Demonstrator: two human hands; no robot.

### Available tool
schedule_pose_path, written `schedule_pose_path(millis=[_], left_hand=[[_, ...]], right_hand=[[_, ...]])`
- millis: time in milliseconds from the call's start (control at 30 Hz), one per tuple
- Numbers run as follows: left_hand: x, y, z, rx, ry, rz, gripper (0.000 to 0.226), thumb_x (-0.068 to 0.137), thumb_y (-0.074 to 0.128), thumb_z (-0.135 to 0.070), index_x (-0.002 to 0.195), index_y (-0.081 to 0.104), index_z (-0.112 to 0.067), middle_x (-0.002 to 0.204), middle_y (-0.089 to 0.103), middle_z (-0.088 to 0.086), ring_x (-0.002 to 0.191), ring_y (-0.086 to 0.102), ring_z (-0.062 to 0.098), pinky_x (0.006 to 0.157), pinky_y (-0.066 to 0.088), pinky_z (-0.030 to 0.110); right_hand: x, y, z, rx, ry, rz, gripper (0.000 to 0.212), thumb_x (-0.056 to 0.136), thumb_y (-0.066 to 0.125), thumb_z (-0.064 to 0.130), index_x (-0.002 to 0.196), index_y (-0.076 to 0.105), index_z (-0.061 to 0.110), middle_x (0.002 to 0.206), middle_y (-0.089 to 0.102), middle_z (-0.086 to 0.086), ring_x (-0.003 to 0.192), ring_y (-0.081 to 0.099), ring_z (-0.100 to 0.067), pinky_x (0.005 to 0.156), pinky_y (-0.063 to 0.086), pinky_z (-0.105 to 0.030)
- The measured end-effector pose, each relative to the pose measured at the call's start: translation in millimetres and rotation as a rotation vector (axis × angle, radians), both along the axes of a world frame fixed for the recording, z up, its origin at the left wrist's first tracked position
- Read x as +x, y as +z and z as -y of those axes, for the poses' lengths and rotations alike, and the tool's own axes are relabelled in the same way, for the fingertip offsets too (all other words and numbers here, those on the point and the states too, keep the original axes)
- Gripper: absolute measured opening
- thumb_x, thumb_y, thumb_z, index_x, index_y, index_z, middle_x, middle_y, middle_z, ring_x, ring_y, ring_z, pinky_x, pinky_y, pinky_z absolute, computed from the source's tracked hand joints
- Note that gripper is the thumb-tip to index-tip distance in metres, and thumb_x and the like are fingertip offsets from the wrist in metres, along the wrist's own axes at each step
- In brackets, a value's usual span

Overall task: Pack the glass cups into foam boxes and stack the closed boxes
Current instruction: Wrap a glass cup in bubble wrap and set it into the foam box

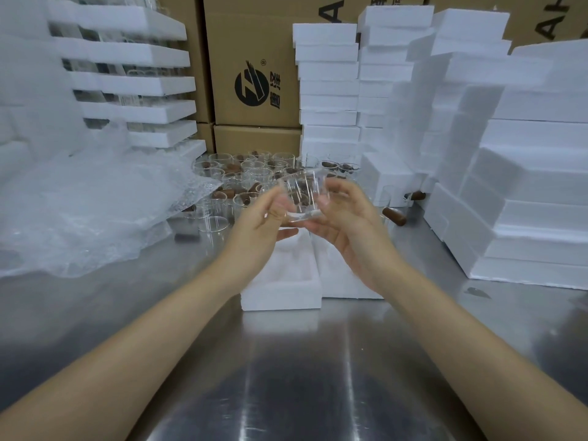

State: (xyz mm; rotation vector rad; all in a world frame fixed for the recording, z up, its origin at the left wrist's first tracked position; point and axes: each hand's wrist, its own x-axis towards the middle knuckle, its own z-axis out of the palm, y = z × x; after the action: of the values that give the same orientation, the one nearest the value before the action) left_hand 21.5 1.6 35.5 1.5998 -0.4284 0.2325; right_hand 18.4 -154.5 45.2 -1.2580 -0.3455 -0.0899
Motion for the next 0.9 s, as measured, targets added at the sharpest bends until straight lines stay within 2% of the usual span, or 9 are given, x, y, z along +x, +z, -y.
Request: schedule_pose_path(millis=[100, 233, 400, 467, 533, 600, 633, 767, 900], left_hand=[[0.4, -1.8, 0.8, -0.015, 0.039, -0.058, 0.031, 0.100, 0.046, -0.022, 0.127, 0.051, -0.008, 0.112, 0.057, 0.012, 0.100, 0.063, 0.018, 0.092, 0.054, 0.028], [-0.1, 0.3, -0.1, 0.046, 0.025, -0.052, 0.036, 0.099, 0.050, -0.022, 0.125, 0.055, 0.002, 0.107, 0.057, 0.008, 0.105, 0.061, 0.020, 0.098, 0.050, 0.028], [1.6, 0.1, 0.1, 0.046, 0.053, -0.046, 0.027, 0.092, 0.061, -0.027, 0.117, 0.059, -0.020, 0.107, 0.063, -0.008, 0.097, 0.064, 0.007, 0.098, 0.050, 0.030], [3.4, -1.2, -0.6, 0.049, 0.068, -0.056, 0.039, 0.087, 0.065, -0.031, 0.123, 0.056, -0.022, 0.110, 0.062, -0.011, 0.097, 0.064, 0.003, 0.096, 0.051, 0.028], [4.0, -2.0, -1.3, 0.068, 0.066, -0.053, 0.049, 0.076, 0.069, -0.041, 0.122, 0.056, -0.028, 0.116, 0.061, -0.010, 0.094, 0.064, -0.001, 0.085, 0.050, 0.018], [2.2, -0.7, -1.3, 0.092, 0.064, -0.054, 0.053, 0.069, 0.070, -0.047, 0.118, 0.053, -0.035, 0.119, 0.061, -0.013, 0.094, 0.065, -0.004, 0.077, 0.049, 0.012], [1.8, -0.3, -1.2, 0.074, 0.052, -0.062, 0.055, 0.071, 0.070, -0.046, 0.122, 0.052, -0.035, 0.120, 0.061, -0.014, 0.097, 0.065, -0.003, 0.079, 0.051, 0.014], [0.8, 1.5, 3.1, -0.285, -0.077, -0.172, 0.029, 0.093, 0.059, -0.020, 0.122, 0.052, -0.020, 0.106, 0.072, -0.003, 0.102, 0.068, 0.016, 0.090, 0.054, 0.028], [0.4, 5.0, 4.2, -0.500, -0.164, -0.255, 0.017, 0.098, 0.045, -0.007, 0.107, 0.057, -0.015, 0.090, 0.062, 0.007, 0.080, 0.065, 0.018, 0.087, 0.055, 0.029]], right_hand=[[1.0, -3.9, 1.9, 0.110, 0.070, -0.125, 0.021, 0.094, 0.056, 0.002, 0.112, 0.048, 0.010, 0.090, 0.063, -0.004, 0.088, 0.072, -0.031, 0.083, 0.057, -0.027], [1.7, -3.5, 2.8, 0.112, 0.062, -0.141, 0.021, 0.094, 0.056, 0.003, 0.111, 0.048, 0.011, 0.110, 0.061, -0.015, 0.093, 0.071, -0.032, 0.088, 0.056, -0.028], [2.2, -3.0, 2.2, 0.105, 0.058, -0.154, 0.020, 0.095, 0.054, 0.001, 0.111, 0.049, 0.012, 0.127, 0.058, -0.018, 0.093, 0.070, -0.029, 0.085, 0.057, -0.028], [2.6, -3.2, 3.2, 0.112, 0.057, -0.164, 0.020, 0.095, 0.053, -0.001, 0.111, 0.050, 0.012, 0.128, 0.057, -0.018, 0.092, 0.070, -0.028, 0.083, 0.058, -0.028], [2.0, -4.2, 3.0, 0.103, 0.055, -0.139, 0.022, 0.093, 0.056, -0.001, 0.110, 0.052, 0.012, 0.126, 0.058, -0.018, 0.089, 0.070, -0.022, 0.082, 0.057, -0.027], [2.4, -5.8, 1.9, 0.014, -0.014, -0.047, 0.027, 0.089, 0.064, 0.001, 0.110, 0.054, 0.014, 0.120, 0.058, -0.015, 0.091, 0.069, -0.014, 0.083, 0.057, -0.029], [3.0, -6.2, 1.4, -0.041, -0.058, 0.009, 0.028, 0.087, 0.067, 0.003, 0.109, 0.055, 0.017, 0.117, 0.058, -0.011, 0.092, 0.067, -0.011, 0.083, 0.056, -0.030], [4.2, -4.6, 1.7, -0.061, -0.108, 0.102, 0.016, 0.092, 0.062, 0.008, 0.104, 0.063, 0.019, 0.107, 0.060, -0.006, 0.092, 0.068, -0.024, 0.080, 0.053, -0.029], [7.6, -4.3, 4.8, 0.065, -0.269, 0.017, 0.022, 0.094, 0.060, 0.007, 0.112, 0.056, 0.019, 0.099, 0.057, -0.004, 0.072, 0.066, -0.010, 0.071, 0.051, -0.023]])
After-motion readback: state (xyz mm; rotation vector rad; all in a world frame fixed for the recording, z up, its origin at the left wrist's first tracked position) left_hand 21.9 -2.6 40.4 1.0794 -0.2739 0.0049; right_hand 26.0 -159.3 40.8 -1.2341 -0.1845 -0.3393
